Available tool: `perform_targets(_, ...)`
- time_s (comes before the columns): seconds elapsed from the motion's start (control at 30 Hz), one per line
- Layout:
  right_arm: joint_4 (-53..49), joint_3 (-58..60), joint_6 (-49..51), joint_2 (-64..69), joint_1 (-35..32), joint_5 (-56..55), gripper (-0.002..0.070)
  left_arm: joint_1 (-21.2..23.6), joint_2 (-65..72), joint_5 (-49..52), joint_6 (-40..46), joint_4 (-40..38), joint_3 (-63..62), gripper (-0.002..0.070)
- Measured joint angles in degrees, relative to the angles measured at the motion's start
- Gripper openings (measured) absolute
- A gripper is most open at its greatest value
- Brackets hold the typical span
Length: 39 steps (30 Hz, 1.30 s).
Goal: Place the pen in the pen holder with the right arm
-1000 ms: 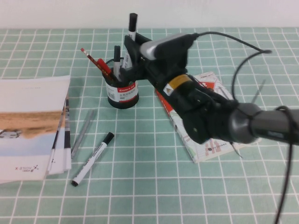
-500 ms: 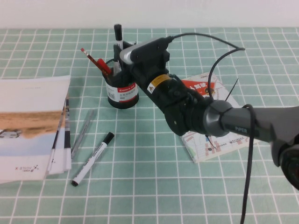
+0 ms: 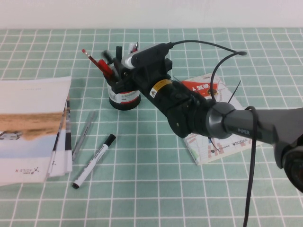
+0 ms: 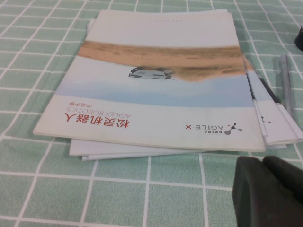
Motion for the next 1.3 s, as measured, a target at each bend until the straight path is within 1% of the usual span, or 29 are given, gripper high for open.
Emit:
perform_targets(0.07, 0.0, 0.0, 0.1, -0.6, 0.0, 3.2, 0.0397, 0.0, 0.0, 0.0, 0.0, 0.0, 0.0, -0.0004)
perform_targets(0.13, 0.0, 0.4, 0.1, -1.7, 0.0, 5.2, 0.0400, 0.0, 0.0, 0.0, 0.0, 0.0, 0.0, -0.0004)
perform_targets(0.27, -1.7, 4.4, 2.4, -6.6, 0.0, 6.4, 0.0350, 0.0, 0.0, 0.0, 0.0, 0.0, 0.0, -0.0004)
perform_targets(0.37, -5.1, 10.0, 7.1, -12.8, 0.0, 8.2, 0.0272, 0.0, 0.0, 0.0, 0.0, 0.0, 0.0, -0.0004)
perform_targets(0.47, -10.0, 16.8, 11.0, -21.7, 0.0, 12.4, 0.0151, 0.0, 0.0, 0.0, 0.0, 0.0, 0.0, -0.0004)
perform_targets(0.53, -12.3, 21.4, 12.4, -28.3, 0.0, 16.3, 0.0059, 0.0, 0.0, 0.0, 0.0, 0.0, 0.0, -0.0004)
perform_targets(0.6, -13.0, 25.5, 13.1, -34.5, 0.1, 20.0, 0.0014, 0.0, 0.0, 0.0, 0.0, 0.0, 0.0, -0.0004)
perform_targets(0.73, -13.1, 33.7, 13.4, -47.4, 0.1, 27.6, -0.0011, 0.0, 0.0, 0.0, 0.0, 0.0, 0.0, -0.0004)
perform_targets(1.0, -11.3, 46.4, 13.4, -70.9, 0.1, 44.2, -0.0017, 0.0, 0.0, 0.0, 0.0, 0.0, 0.0, -0.0004)
perform_targets(1.13, -10.0, 52.5, 13.4, -77.9, 0.1, 53.3, -0.0017, 0.0, 0.0, 0.0, 0.0, 0.0, 0.0, -0.0004)
perform_targets(1.2, -9.7, 54.5, 13.4, -80.2, 0.1, 55.8, -0.0017, 0.0, 0.0, 0.0, 0.0, 0.0, 0.0, -0.0004)
perform_targets(1.3, -9.8, 56.4, 13.4, -82.1, 0.1, 56.8, -0.0017, 0.0, 0.0, 0.0, 0.0, 0.0, 0.0, -0.0004)
